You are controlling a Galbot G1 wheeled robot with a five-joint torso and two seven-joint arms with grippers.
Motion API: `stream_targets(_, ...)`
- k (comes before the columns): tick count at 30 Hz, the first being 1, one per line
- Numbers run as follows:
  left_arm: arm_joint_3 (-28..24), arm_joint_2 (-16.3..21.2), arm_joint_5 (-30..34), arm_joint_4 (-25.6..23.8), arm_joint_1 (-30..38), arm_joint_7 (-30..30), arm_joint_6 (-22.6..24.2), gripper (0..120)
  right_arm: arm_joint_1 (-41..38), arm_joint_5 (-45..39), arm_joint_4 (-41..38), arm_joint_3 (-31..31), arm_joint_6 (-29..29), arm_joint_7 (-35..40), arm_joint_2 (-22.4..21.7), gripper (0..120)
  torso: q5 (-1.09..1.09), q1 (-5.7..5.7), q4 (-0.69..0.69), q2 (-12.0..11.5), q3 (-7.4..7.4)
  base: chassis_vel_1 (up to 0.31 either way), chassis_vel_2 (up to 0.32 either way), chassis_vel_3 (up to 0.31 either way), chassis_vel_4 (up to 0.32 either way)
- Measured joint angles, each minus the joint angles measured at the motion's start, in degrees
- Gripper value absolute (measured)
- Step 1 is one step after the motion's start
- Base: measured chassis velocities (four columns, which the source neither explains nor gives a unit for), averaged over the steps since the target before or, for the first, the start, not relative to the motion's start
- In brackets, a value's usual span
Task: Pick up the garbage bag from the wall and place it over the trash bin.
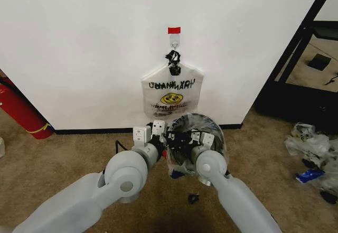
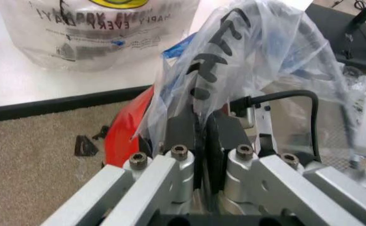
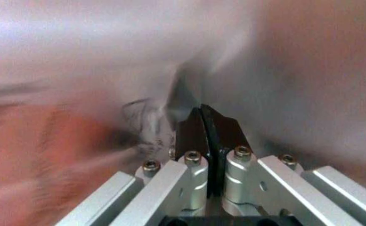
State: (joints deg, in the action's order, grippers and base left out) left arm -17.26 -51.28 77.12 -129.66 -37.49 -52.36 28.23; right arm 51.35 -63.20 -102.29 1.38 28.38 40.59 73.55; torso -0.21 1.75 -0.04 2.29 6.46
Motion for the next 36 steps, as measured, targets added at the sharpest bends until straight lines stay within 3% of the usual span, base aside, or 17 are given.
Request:
stream_targets(11, -0.12, -0.23, 0.04, 0.02, 0.13, 0.06, 0.09, 0, -0.11, 3.06, 0.29, 0.55, 0.8, 1.9, 0.14, 0, 0.0, 0.0, 0.0, 0.0, 0.0, 0.0, 0.0, 0.0, 0.0)
stream_targets(17, -0.13, -0.43, -0.06, 0.55, -0.08, 0.09, 0.09, 0, 1.51, -2.73, -3.62, 0.36, 4.03, 3.34, -0.24, 0, 0.0, 0.0, 0.0, 0.0, 0.0, 0.0, 0.0, 0.0, 0.0)
stream_targets(21, -0.22, -0.51, -0.08, 0.58, 0.02, 0.09, 0.1, 0, 1.06, -6.29, -2.85, -1.06, 8.44, 10.71, 1.06, 0, 0.0, 0.0, 0.0, 0.0, 0.0, 0.0, 0.0, 0.0, 0.0)
stream_targets(25, -0.22, -0.34, -0.14, 0.71, 0.01, 0.09, 0.1, 0, 1.03, -5.92, -2.28, -1.33, 9.39, 12.94, 1.56, 0, 0.01, 0.0, 0.0, 0.0, 0.0, 0.0, 0.0, 0.0, 0.0)
stream_targets(36, -0.39, -0.83, -0.24, 1.59, 0.23, 0.14, 0.1, 0, 2.58, 3.22, -4.53, -1.29, 2.33, -1.22, -1.89, 0, 0.01, 0.0, 0.0, 0.0, 0.0, 0.0, 0.0, 0.0, 0.0)
